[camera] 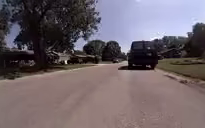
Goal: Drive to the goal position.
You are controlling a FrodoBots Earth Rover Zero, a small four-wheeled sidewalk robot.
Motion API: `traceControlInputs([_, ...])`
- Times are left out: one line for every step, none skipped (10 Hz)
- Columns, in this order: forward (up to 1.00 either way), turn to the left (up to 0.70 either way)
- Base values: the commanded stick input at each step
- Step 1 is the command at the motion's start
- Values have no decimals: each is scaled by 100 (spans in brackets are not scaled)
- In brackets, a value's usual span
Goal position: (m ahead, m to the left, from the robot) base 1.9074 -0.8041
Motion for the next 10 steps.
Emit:
traceControlInputs([50,0])
traceControlInputs([50,0])
traceControlInputs([50,0])
traceControlInputs([50,0])
traceControlInputs([50,0])
traceControlInputs([50,-17])
traceControlInputs([50,-37])
traceControlInputs([50,-50])
traceControlInputs([50,-42])
traceControlInputs([50,-17])
